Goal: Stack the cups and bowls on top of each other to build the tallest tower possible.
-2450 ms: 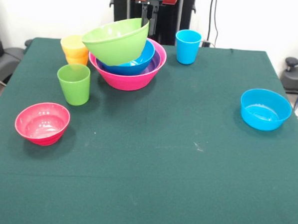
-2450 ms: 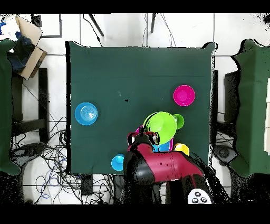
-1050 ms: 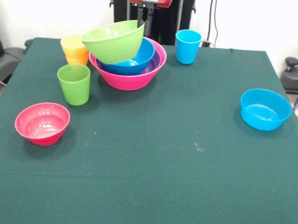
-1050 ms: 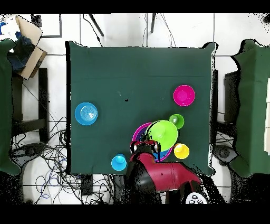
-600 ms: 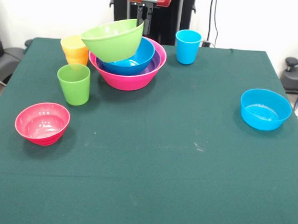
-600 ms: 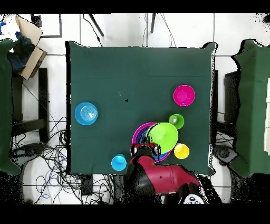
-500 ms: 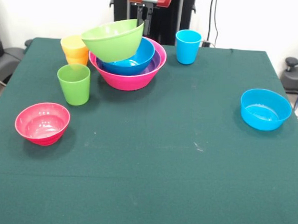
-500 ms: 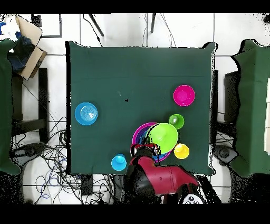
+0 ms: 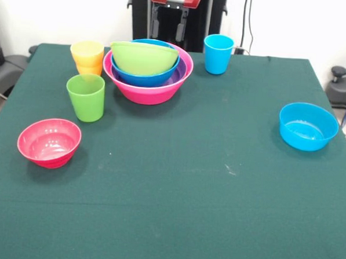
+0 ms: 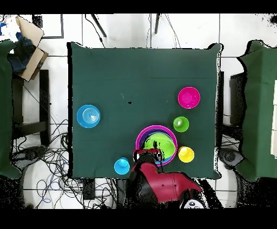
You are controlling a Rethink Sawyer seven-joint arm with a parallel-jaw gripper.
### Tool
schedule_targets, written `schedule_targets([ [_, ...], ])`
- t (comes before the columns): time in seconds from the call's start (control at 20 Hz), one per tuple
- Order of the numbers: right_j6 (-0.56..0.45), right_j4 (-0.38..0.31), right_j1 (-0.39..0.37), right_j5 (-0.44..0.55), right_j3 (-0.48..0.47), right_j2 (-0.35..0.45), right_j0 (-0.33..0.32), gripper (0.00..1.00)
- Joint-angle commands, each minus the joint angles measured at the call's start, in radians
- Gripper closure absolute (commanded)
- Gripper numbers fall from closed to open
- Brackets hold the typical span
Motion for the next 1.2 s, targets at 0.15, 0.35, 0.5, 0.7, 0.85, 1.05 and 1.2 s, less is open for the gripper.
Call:
schedule_targets([
  [0.15,0.103,-0.041,-0.054,0.066,0.041,0.106,-0.010,0.00],
  [0.35,0.086,-0.023,-0.139,0.161,0.063,0.195,-0.069,0.00],
  [0.5,0.070,0.015,-0.213,0.231,0.081,0.258,-0.106,0.00],
  [0.7,0.023,0.095,-0.348,0.344,0.141,0.408,-0.204,0.00],
  [0.85,-0.027,0.182,-0.417,0.428,0.160,0.480,-0.247,0.00],
  [1.05,-0.043,0.231,-0.416,0.483,0.108,0.515,-0.253,0.00],
  [1.2,-0.042,0.243,-0.403,0.510,0.067,0.518,-0.247,0.00],
])
